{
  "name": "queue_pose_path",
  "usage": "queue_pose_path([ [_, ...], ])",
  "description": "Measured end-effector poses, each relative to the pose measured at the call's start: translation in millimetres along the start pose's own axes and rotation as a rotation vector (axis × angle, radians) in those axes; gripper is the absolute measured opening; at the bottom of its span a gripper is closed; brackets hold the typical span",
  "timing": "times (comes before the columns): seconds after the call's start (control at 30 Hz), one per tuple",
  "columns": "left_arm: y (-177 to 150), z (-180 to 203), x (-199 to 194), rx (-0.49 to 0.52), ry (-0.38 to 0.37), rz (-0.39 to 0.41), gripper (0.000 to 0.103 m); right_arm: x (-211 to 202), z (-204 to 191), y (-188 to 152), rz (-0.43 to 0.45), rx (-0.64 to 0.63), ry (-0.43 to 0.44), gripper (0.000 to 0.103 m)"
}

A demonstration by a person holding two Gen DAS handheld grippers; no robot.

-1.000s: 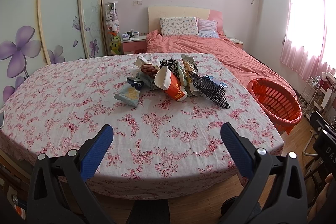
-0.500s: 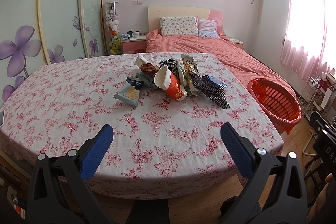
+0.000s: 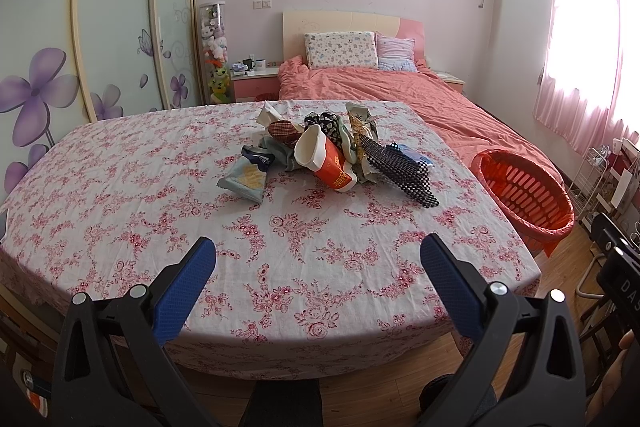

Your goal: Collect trash

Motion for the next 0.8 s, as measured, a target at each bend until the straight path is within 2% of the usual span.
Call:
queue_pose_path([
  [0.57, -11, 10, 9, -0.005, -0.003, -0.009, 0.101, 2, 0, -1, 0.000, 0.001, 0.001, 0.099],
  [0.8, -11, -9, 31, -0.042, 0.008, -0.044, 0.101, 14, -5, 1, -0.013, -0.006, 0.020, 0.099],
])
Point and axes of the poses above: each gripper's, at about its wrist camera, not at the fingertips, and x roughly the way its jaws point, z to its right, y to its top, the point moved 4 cm from there along x, roughly the way its jaws point, and after that the axes turned 6 degrees about z, right-handed, at the moved point
